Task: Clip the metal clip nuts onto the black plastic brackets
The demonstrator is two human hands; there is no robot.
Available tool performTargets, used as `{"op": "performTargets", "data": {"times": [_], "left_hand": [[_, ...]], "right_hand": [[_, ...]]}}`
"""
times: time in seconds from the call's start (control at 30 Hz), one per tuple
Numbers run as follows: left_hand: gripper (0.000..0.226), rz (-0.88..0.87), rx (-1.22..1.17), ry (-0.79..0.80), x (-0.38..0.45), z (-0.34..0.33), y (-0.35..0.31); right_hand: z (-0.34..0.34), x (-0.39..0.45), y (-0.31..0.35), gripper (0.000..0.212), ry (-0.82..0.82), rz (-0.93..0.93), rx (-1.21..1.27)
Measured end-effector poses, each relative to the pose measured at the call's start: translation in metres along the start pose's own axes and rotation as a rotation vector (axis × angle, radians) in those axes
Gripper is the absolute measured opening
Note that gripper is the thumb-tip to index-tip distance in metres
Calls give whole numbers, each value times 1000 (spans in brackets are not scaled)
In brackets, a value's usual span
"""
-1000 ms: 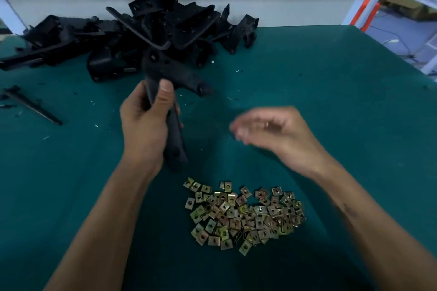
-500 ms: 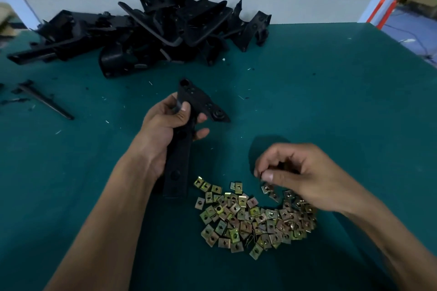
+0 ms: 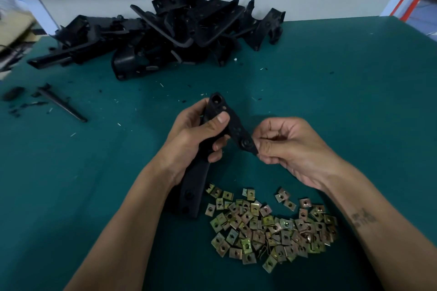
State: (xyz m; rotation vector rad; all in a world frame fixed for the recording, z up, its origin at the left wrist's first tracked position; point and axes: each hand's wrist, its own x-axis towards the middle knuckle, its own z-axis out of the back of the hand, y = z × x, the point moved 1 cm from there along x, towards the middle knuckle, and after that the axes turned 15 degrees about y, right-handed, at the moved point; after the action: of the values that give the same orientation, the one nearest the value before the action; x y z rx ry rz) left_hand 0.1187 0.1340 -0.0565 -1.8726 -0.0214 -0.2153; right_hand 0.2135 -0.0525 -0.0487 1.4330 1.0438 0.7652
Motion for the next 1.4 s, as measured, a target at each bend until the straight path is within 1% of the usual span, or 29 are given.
{"op": "performTargets", "data": {"times": [0.07,0.27,0.4,0.67,0.83,0.93,1.03,1.1,1.2,1.4], "left_hand": [[18,2,-10,13,0,0,1],[14,-5,-46,35,0,2,4],[13,-11,-30,49,0,2,5],[21,2,-9,47,-1,0,5],[19,13,3,72,0,2,7],[18,10,-4,91,0,3,8],[24,15,-10,101,1,4,8],[26,22,5,110,1,4,8],[22,21,14,110,1,4,8],[15,18,20,96,0,2,8]], "right_hand": [[2,-1,0,27,7,13,40],[10,-8,-2,20,-15,108,226],[9,-9,-4,20,20,111,199],[11,-8,-4,13,39,127,245],[3,-6,-3,14,-1,110,263],[-2,-6,-1,14,-15,143,288],[-6,-6,2,4,-47,210,302],[-7,-7,3,10,-80,236,291],[-6,-8,3,21,-110,231,269],[-11,-10,5,21,-74,162,193]]}}
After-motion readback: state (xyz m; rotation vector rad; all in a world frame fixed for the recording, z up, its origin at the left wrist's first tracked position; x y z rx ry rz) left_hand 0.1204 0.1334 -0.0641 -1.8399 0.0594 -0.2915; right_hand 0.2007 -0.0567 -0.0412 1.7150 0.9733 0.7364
